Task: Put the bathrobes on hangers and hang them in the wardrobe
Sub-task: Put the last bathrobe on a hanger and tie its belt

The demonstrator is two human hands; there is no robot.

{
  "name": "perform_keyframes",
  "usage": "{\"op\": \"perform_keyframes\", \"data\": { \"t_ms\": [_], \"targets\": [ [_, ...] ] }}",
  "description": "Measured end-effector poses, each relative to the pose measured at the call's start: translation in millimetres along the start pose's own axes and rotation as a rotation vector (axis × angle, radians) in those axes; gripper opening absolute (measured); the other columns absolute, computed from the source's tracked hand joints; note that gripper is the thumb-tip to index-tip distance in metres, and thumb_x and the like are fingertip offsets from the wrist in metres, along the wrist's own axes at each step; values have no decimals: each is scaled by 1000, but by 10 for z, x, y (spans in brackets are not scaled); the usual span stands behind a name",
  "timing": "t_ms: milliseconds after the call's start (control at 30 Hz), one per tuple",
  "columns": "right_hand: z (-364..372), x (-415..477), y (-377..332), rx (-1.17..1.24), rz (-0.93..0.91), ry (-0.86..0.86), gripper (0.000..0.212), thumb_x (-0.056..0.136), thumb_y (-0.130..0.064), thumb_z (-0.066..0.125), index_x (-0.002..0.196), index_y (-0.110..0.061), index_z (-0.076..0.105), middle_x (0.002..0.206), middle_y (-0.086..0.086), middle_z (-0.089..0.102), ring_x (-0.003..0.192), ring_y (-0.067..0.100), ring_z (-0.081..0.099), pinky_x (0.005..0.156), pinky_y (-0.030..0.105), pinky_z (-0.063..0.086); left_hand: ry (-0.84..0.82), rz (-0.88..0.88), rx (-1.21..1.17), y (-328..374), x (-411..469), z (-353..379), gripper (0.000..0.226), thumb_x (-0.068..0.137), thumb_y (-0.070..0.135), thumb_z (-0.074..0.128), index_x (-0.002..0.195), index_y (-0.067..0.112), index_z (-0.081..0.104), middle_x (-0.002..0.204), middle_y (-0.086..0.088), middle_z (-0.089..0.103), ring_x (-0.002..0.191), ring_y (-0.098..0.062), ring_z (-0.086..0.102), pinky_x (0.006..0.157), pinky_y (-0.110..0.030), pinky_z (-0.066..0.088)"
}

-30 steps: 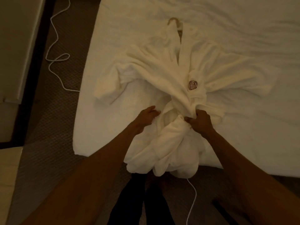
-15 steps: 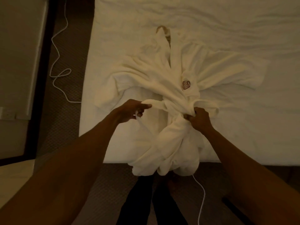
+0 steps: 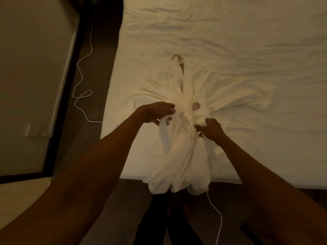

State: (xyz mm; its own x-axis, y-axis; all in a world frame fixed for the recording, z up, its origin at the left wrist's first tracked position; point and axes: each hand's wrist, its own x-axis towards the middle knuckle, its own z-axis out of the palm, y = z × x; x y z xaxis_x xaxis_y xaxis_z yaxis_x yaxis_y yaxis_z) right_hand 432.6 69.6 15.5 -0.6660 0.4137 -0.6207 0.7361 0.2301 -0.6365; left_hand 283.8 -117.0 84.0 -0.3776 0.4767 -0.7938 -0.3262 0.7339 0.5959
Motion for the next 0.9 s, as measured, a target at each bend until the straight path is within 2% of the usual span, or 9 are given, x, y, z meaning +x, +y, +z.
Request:
{"op": "perform_keyframes", "data": {
  "t_ms": [67, 133, 233, 367, 433, 500, 600, 800, 900],
  "targets": [
    [-245, -166, -269, 141, -18, -15, 33, 83, -23, 76, 91, 8, 68, 76, 15, 71, 49, 18, 64, 55, 31, 55, 82, -10, 119, 111, -94, 22, 6, 98, 16, 55, 95, 11, 57, 78, -7, 55, 59, -15, 52, 53, -26, 47],
    [-521, -323, -528, 206, -22, -27, 33, 83, -23, 76, 89, 8, 67, 73, 14, 68, 44, 14, 61, 47, 26, 54, 199, -17, 175, 231, -180, 4, 18, 92, 12, 65, 79, 3, 56, 70, -10, 53, 54, -17, 47, 48, -26, 42],
    [-915, -559, -852, 188, 14, -27, 33, 81, -29, 78, 86, 2, 67, 75, 11, 68, 51, 17, 61, 50, 27, 54, 227, -42, 292, 490, -436, -40, 24, 77, 15, 81, 74, 2, 61, 64, -10, 59, 56, -20, 54, 55, -28, 46],
    [-1318, -875, -1174, 144, -32, -27, 36, 80, -39, 77, 87, -4, 71, 76, 6, 69, 55, 16, 57, 50, 26, 51, 279, -58, 340, 723, -737, -43, 29, 70, 7, 84, 90, -4, 67, 82, -17, 66, 74, -28, 66, 67, -36, 58],
    [-1469, -1018, -1325, 151, -75, -26, 39, 81, -41, 76, 90, -4, 73, 74, 5, 67, 53, 16, 53, 48, 26, 47, 330, -45, 309, 800, -870, -9, 26, 75, 6, 80, 93, -7, 66, 87, -19, 68, 80, -31, 68, 78, -42, 59],
    [-1597, -1136, -1462, 119, -108, -32, 39, 83, -42, 73, 92, -4, 74, 74, 5, 68, 55, 16, 54, 50, 27, 47, 270, -90, 209, 901, -1030, 61, 15, 88, 8, 70, 93, -4, 62, 85, -15, 69, 86, -29, 68, 87, -44, 56],
    [-1744, -1300, -1641, 101, -145, -14, 36, 84, -41, 73, 86, -5, 73, 76, 7, 68, 54, 15, 55, 50, 26, 49, 175, -119, 150, 1031, -1230, 141, 18, 98, 22, 59, 98, 4, 60, 86, -6, 69, 98, -28, 68, 98, -51, 49],
    [-1863, -1506, -1880, 126, -171, 7, 32, 90, -29, 67, 95, 3, 69, 83, 10, 66, 60, 16, 57, 53, 27, 49, 153, -72, 279, 1335, -1496, 191, 23, 87, 26, 74, 84, 6, 63, 80, -7, 59, 69, -18, 54, 70, -28, 49],
    [-1877, -1598, -1961, 141, -171, 1, 28, 91, -28, 67, 91, 0, 67, 76, 6, 66, 58, 14, 60, 45, 22, 51, 70, -103, 78, 1501, -1660, 113, 33, 91, 32, 69, 105, 3, 59, 94, -10, 58, 70, -15, 55, 59, -23, 50]
  ]
}}
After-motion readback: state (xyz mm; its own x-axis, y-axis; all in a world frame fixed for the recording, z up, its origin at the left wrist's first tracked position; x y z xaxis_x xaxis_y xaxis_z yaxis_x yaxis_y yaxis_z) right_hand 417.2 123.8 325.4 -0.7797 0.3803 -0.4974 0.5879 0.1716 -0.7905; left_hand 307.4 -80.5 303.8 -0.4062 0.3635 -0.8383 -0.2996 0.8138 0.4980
